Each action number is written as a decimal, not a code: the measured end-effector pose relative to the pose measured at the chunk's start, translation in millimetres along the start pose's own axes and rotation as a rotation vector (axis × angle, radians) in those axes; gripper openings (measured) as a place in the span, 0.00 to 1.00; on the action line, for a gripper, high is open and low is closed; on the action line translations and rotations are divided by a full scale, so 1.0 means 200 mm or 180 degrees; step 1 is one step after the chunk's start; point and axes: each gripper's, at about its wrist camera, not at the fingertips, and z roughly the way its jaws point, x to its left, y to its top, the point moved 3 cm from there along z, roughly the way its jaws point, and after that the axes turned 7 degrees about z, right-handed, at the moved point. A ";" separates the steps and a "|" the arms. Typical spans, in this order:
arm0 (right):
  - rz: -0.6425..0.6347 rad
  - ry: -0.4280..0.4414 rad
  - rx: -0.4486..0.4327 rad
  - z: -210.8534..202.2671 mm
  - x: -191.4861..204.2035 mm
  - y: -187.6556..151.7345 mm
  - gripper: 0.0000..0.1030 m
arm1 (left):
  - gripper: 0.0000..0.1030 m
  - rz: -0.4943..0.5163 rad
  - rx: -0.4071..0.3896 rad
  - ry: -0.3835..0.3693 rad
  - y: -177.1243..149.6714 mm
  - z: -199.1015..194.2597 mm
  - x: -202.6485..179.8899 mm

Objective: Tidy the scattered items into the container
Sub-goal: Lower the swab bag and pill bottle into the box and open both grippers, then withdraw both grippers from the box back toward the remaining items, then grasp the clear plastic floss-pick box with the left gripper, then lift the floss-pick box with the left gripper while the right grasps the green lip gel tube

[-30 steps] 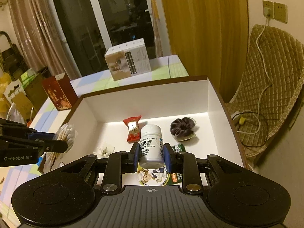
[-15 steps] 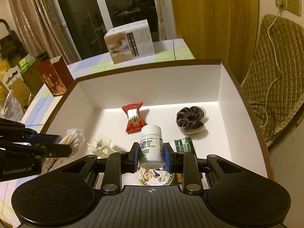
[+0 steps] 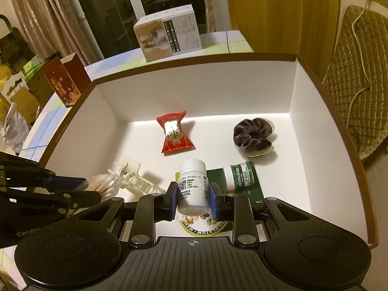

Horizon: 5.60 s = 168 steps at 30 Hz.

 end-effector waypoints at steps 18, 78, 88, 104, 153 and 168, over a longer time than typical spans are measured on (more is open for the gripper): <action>-0.0004 0.0064 -0.0126 -0.02 0.03 0.00 0.92 | 0.25 -0.0144 -0.0091 0.0101 0.00 -0.04 0.04; -0.0397 -0.0191 0.0007 -0.53 0.52 -0.55 1.00 | 0.92 -0.1037 -0.0362 0.0530 -0.84 -0.77 0.10; -0.0437 -0.0178 0.0159 -0.44 0.54 -0.57 1.00 | 0.92 -0.1053 -0.0241 0.0481 -0.87 -0.70 0.13; -0.0302 -0.0232 0.0308 -0.24 0.45 -0.57 1.00 | 0.86 -0.0489 -0.0238 0.0502 -0.96 -0.43 0.31; -0.0639 0.0190 0.0631 -0.05 0.69 -0.67 1.00 | 0.55 0.1738 -0.0385 -0.0108 -0.75 -0.38 0.72; -0.0766 0.0513 0.0209 0.21 1.28 -0.58 0.55 | 0.55 0.0893 -0.0313 0.0140 -1.10 -0.55 1.00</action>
